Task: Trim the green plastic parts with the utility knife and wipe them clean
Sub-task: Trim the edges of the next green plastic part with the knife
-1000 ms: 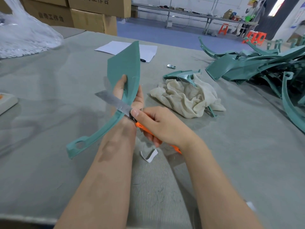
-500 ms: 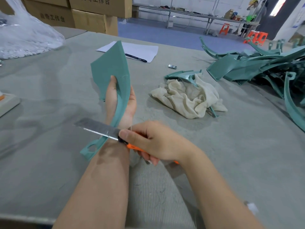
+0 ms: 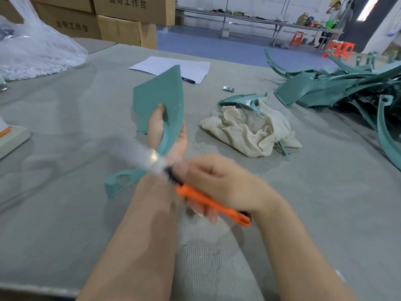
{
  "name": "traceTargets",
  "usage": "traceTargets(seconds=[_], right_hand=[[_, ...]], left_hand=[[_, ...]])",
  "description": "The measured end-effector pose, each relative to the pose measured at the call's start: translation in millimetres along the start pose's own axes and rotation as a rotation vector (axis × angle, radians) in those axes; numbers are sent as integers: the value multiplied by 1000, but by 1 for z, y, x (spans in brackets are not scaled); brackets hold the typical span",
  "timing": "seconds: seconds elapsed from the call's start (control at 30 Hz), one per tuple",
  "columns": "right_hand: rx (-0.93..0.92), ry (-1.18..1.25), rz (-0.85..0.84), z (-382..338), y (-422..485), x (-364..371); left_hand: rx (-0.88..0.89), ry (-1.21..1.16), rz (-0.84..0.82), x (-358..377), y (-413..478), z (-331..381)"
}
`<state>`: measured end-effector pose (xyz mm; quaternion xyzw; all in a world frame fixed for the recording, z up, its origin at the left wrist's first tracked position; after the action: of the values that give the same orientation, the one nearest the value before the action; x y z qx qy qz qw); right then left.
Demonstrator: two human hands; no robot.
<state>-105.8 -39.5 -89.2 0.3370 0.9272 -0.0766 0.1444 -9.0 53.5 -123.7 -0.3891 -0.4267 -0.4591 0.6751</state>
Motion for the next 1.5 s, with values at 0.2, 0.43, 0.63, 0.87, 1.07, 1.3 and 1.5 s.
traceTargets(seconds=[0.2, 0.43, 0.63, 0.87, 1.07, 1.3, 1.5], right_hand=[[15, -36, 800, 21, -19, -87], [-17, -105, 989, 27, -24, -103], [-54, 35, 1039, 33, -17, -99], [-53, 118, 1179, 41, -32, -117], [86, 28, 1054, 50, -35, -122], [77, -68, 1056, 43, -35, -120], [139, -5, 1082, 48, -34, -121]], left_hand=[[-66, 215, -21, 17, -6, -19], [-61, 544, -89, 19, -6, -31], [7, 747, -153, 25, -14, -32], [-22, 578, -154, 26, -10, -33], [-23, 552, -139, 22, -6, -32], [-17, 572, -108, 19, -5, -30], [-85, 569, -97, 18, -9, -34]])
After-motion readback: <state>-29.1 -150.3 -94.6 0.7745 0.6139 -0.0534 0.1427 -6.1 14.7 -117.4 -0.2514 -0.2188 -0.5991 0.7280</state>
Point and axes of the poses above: each hand's wrist, its own y-axis towards the middle knuckle, its own x-axis out of the palm, z = x × y, the point moved 7 cm from there along y, towards the middle knuckle, and after that the axes turned 3 degrees about -z, right-handed, at the moved point
